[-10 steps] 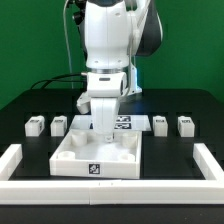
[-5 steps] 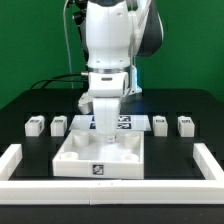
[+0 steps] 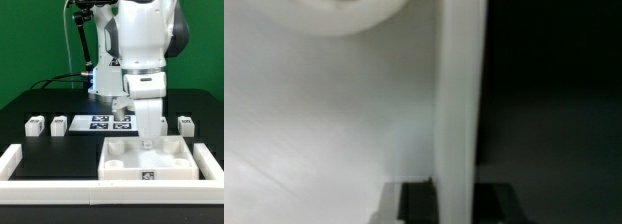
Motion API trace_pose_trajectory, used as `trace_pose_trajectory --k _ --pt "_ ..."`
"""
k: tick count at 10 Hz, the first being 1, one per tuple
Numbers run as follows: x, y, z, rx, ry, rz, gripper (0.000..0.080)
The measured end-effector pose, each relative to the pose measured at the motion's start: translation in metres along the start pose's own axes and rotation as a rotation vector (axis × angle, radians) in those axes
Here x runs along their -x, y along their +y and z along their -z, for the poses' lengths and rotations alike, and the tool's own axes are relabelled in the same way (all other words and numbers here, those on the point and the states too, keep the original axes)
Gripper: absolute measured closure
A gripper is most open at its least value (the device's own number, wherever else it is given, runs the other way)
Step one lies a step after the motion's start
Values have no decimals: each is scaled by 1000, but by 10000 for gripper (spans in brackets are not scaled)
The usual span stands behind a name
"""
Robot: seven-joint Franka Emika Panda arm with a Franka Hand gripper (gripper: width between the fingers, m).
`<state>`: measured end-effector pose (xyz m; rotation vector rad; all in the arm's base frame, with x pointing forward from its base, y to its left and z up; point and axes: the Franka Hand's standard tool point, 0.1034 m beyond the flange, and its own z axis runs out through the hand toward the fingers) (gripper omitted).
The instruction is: Assemble square table
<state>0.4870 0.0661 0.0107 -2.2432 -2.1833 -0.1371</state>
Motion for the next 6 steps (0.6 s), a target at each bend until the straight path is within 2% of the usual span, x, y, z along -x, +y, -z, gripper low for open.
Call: trace_pose_trajectory --k 1,3,5,6 --pt "-8 5 -3 -7 0 -6 742" --pt "-9 5 -4 -35 -13 -20 742" --pt "-9 4 -4 -34 -13 -16 742" --pt "-8 4 -4 -35 -13 -18 686"
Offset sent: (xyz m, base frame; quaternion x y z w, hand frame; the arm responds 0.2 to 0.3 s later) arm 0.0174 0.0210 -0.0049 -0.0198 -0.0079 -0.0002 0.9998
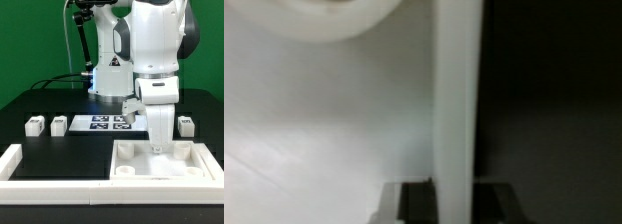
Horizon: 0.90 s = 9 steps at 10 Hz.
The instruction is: Assemble square table
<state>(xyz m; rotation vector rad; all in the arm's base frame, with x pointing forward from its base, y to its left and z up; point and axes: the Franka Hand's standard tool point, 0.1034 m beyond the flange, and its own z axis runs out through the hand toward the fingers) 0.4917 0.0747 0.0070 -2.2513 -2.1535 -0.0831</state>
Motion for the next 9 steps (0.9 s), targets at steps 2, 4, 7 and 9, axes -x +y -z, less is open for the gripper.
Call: trace_pose_trajectory --k 2,4,7,9 --pt "0 0 0 -1 0 -1 551" --pt "0 0 -1 -1 0 -1 238" --pt "1 0 -1 -2 0 -2 155" --pt "1 -1 -1 -2 0 -2 151"
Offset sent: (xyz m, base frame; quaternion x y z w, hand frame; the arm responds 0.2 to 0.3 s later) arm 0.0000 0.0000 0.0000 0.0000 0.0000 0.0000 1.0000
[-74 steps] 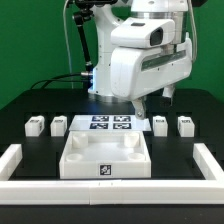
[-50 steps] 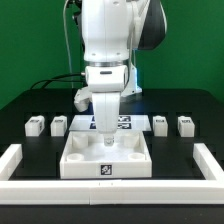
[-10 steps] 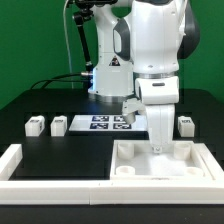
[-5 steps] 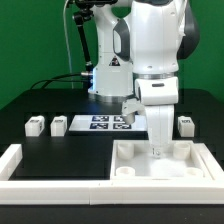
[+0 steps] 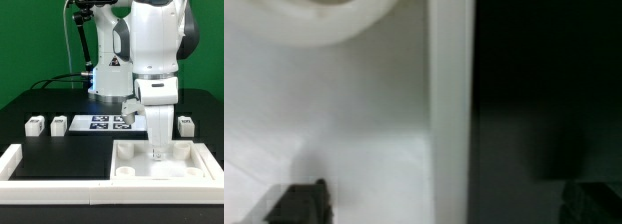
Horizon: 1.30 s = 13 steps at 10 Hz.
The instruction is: Assemble square table
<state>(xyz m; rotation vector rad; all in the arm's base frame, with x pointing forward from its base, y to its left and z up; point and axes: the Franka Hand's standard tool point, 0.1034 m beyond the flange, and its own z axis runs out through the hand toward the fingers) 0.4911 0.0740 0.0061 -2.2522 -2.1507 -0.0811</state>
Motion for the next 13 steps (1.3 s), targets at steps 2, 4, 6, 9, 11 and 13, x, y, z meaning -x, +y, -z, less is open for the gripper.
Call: trace_pose_trajectory --k 2,4,6,9,11,13 --pt "0 0 0 0 0 0 151" --pt "0 0 0 1 0 -2 151" --pt "-14 -4 24 30 -3 -133 151" --pt "-38 -9 57 47 -11 -389 151" --pt "-63 -15 59 48 -2 -574 151" --pt "-63 -17 55 39 3 -690 151"
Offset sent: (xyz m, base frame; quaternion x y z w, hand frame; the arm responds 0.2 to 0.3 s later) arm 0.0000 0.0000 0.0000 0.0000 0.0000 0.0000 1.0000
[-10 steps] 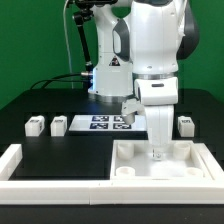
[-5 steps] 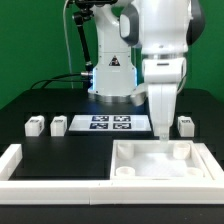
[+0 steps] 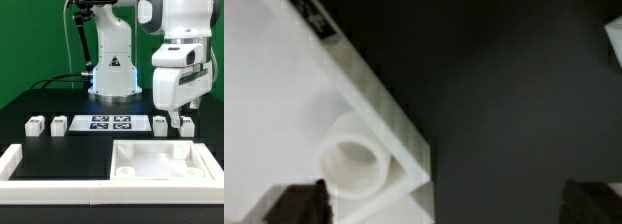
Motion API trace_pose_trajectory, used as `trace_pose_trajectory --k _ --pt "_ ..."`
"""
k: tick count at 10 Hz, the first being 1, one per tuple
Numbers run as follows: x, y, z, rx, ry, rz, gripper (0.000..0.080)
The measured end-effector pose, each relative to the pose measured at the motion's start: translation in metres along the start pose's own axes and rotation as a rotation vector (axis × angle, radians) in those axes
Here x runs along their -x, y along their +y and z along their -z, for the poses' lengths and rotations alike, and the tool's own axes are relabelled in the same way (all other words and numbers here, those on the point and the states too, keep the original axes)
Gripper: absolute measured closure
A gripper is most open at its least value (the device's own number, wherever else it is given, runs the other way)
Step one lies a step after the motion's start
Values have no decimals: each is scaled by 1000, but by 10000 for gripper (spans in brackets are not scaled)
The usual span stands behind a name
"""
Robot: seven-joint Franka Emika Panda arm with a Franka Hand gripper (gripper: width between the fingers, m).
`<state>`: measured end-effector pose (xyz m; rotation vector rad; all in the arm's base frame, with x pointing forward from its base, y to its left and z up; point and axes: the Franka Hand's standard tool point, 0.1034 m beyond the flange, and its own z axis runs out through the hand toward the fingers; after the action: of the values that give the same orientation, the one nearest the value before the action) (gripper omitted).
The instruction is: Assemble square table
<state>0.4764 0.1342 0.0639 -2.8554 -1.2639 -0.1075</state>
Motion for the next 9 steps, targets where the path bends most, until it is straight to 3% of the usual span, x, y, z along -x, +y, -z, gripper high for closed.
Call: trace_pose_trajectory --k 3,4,7,9 --pt "1 -5 -2 -12 -3 -240 151" --pt "5 -19 -9 -27 -26 -348 151" --pt "-4 -47 -8 -38 -54 -650 151" --pt "-4 -50 -9 -53 -57 -790 151"
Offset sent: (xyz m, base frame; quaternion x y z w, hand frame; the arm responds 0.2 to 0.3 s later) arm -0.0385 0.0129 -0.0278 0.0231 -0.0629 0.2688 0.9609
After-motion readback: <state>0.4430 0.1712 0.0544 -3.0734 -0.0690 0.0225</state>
